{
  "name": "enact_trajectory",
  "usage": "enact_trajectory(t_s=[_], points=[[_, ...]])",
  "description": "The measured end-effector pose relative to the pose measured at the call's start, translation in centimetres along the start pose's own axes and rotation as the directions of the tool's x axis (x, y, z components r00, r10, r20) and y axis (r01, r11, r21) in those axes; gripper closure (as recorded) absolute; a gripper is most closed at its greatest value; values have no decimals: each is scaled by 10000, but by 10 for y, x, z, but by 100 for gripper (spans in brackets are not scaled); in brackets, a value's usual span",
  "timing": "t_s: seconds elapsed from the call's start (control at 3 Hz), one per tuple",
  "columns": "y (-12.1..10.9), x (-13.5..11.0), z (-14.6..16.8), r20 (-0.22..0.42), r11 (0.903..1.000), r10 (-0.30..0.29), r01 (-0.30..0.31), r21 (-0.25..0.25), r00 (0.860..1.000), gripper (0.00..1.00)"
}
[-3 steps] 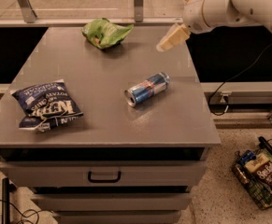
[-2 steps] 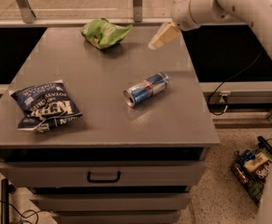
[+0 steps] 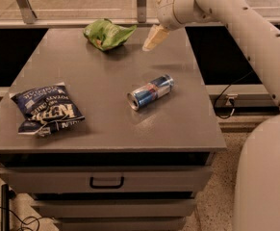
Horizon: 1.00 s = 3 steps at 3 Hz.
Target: Pick green rice chip bag
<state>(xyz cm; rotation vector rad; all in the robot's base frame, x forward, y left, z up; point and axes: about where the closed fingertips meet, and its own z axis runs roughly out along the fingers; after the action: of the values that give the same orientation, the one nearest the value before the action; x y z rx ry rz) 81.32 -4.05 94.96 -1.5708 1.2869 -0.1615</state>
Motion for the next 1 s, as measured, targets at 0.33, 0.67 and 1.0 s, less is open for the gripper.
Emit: enact_trajectory(t_s=[0.33,0.67,1.0], points=[[0,-12,18,142,9902,-1305,1297,510,9913,0],[-3,-24,39,163,9675,-2239,2203,1241,9745,0],[-5,-32,58,-12,9451,-2724,2678,1871,9622,0]])
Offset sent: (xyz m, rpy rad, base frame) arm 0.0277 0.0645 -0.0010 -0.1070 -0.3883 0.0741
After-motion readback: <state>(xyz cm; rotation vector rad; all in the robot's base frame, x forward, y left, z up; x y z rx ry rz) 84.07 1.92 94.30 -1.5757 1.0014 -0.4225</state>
